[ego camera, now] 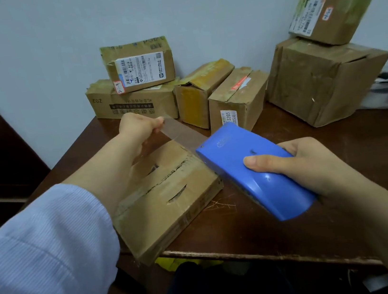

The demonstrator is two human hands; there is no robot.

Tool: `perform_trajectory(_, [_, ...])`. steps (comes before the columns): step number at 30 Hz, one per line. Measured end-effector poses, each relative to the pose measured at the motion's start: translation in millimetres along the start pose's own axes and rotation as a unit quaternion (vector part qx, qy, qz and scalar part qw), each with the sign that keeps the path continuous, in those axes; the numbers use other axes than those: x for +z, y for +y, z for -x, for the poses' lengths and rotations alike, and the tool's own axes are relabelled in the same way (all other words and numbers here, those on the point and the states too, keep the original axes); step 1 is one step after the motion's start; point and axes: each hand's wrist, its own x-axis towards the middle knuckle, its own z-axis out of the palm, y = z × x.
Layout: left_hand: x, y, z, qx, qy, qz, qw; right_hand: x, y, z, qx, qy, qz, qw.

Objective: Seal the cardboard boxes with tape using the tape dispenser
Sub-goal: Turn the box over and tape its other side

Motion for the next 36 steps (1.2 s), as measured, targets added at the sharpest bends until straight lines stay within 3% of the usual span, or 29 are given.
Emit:
perform_trajectory(26, [17.4,-29.5,-14.0,-0.004,-0.012,-0.075,0.997,10.0,2.2,-15.5,0.043,-0.021,0.036,0.998])
perform_trajectory(36, [20.2,-28.2,-14.9,0.024,-0.022,-0.223,0.974,14.1,3.1,-14.0,0.039,-0.024,0.061,0.997])
